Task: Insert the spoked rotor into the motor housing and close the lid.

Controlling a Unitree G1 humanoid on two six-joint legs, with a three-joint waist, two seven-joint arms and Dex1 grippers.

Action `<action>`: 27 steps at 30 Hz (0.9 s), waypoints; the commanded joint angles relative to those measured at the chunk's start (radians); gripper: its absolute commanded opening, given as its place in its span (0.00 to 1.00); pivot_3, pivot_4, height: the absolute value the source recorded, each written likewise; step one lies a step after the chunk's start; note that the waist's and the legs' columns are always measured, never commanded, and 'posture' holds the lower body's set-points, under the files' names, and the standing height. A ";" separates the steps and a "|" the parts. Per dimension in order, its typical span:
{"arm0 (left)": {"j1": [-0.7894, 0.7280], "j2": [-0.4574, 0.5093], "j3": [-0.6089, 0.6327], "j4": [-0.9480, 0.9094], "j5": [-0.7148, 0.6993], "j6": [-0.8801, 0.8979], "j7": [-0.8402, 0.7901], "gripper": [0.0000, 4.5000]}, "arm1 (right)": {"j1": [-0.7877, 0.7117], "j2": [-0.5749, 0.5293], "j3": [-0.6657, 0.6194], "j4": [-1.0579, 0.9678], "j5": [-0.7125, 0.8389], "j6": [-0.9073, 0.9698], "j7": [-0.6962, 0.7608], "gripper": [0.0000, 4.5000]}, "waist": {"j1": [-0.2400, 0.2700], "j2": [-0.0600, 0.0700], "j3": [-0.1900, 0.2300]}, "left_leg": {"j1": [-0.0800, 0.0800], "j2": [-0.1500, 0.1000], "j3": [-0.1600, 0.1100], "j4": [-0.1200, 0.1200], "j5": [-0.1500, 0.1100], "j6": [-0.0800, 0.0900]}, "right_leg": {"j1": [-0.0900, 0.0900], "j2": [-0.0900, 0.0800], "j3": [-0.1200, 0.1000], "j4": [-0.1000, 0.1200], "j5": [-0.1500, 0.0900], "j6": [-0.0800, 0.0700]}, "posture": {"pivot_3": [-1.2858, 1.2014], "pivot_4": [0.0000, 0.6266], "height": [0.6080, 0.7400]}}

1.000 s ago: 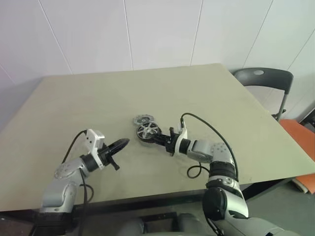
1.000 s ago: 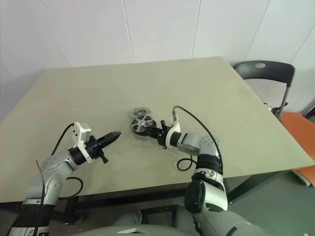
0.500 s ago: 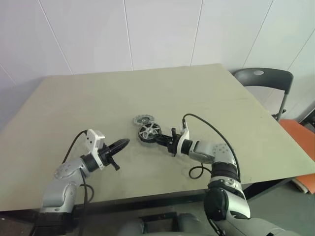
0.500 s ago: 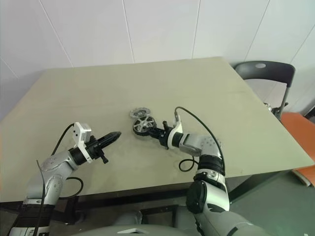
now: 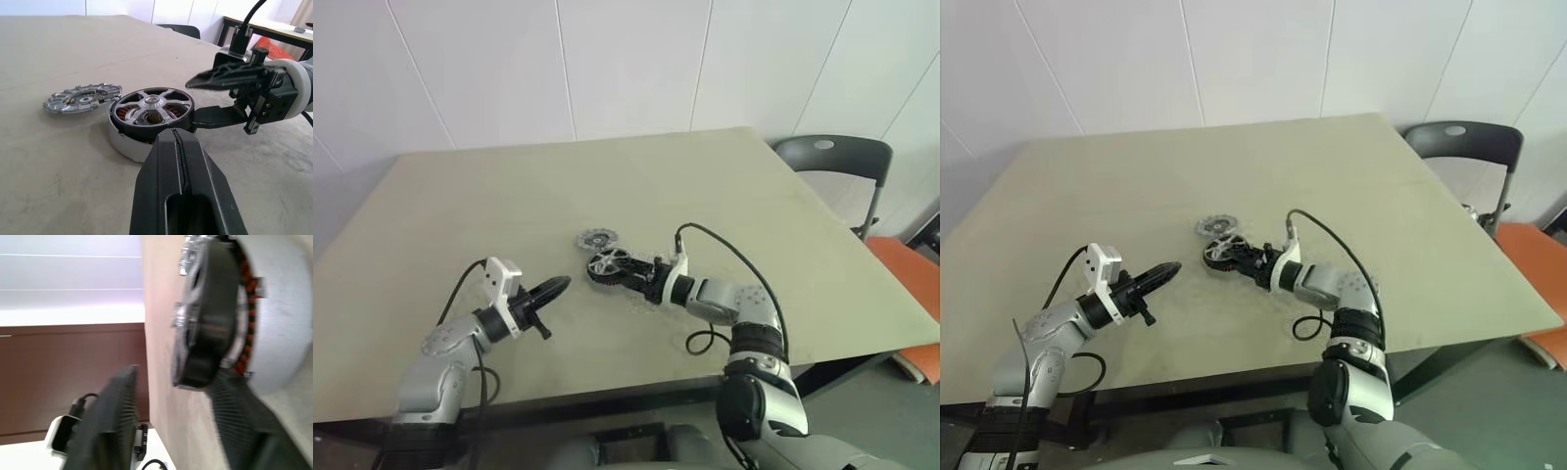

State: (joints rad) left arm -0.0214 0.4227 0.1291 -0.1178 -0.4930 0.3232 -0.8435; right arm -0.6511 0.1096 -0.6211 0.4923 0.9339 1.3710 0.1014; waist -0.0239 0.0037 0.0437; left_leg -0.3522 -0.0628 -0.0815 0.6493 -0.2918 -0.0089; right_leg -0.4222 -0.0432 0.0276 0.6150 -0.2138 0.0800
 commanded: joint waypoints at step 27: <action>-0.098 -0.021 -0.032 0.085 0.041 -0.073 0.016 0.00 | 0.019 -0.396 0.887 -0.381 -0.568 -0.731 0.490 0.22 | -0.019 -0.001 0.000 | -0.002 0.001 0.000 0.001 0.000 0.000 | -0.001 0.001 -0.001 -0.001 0.000 0.001 | 0.52 0.00 1.00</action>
State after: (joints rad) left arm -0.0946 0.4021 0.0907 -0.0303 -0.4633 0.2852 -0.8353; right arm -0.6438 -0.2969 0.2053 0.1399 0.4632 0.8085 0.5803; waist -0.0427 0.0031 0.0436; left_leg -0.3543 -0.0619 -0.0814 0.6502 -0.2918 -0.0090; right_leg -0.4229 -0.0426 0.0267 0.6138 -0.2136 0.0805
